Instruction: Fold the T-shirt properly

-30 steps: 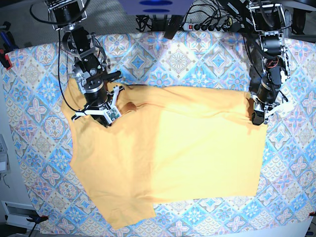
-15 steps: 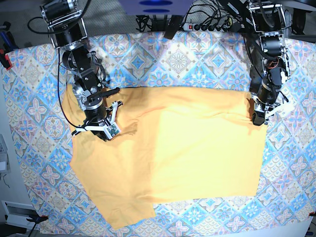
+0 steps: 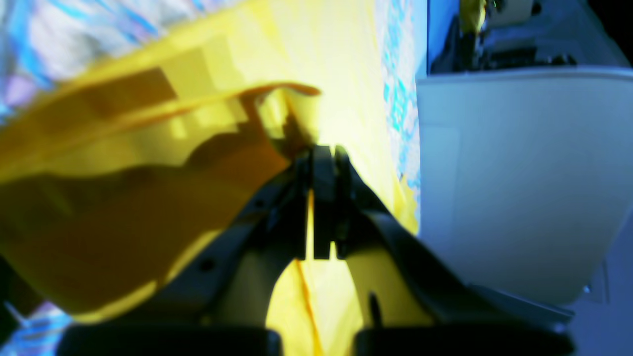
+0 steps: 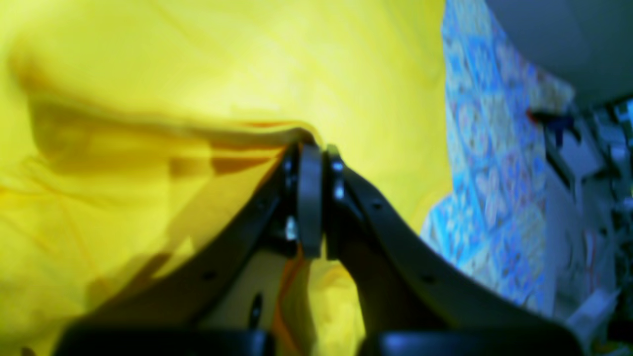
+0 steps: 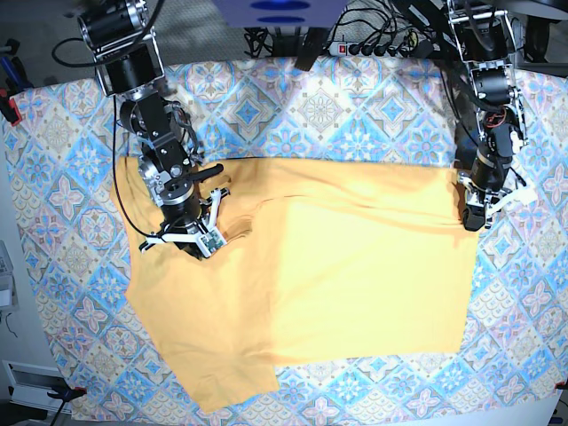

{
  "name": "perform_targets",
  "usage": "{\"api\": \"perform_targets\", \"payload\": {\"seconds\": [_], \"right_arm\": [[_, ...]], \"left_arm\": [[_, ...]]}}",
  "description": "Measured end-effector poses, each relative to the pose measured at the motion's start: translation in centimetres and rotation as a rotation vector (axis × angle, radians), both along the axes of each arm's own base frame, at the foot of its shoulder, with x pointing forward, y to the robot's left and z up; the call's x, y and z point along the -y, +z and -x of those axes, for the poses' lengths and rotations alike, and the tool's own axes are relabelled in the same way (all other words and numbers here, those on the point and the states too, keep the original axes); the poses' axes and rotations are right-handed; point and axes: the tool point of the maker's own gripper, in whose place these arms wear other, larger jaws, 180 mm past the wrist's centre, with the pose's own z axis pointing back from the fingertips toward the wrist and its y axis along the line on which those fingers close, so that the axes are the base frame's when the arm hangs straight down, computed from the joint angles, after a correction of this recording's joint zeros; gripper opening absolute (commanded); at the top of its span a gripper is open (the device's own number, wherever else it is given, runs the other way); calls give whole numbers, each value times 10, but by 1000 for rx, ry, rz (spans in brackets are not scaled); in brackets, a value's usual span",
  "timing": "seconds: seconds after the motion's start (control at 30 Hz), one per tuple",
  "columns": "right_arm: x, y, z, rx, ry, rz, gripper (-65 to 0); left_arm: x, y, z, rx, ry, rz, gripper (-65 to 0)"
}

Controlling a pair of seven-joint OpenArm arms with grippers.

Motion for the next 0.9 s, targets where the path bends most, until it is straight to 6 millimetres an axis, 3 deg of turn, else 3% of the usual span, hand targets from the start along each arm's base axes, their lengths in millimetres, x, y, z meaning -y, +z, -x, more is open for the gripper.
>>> {"api": "perform_targets", "payload": {"seconds": [0.1,0.27,0.4,0.63,0.77,0.9], "right_arm": [[4,5,-8,17,-11,7,-649],[11,-20,6,-51,-21,23,-648],[12,-25,7,-64,-24,28,-621],[15,-25,8,-66,-28,28,-478],[14,-25,7,-64,-28,26,-433],[13,-21,6,-55,-27,23,-432]], "left_arm": [[1,-1,1,-2,3,5,-650],[0,-9,10,-28,3,4,-650],[2,-20,13,-50,15,23,-650],[5,-33,22,-83,20,41,-464],[5,-32,21,-78,20,41,-440],[5,-32,21,-76,21,45,-441]]}}
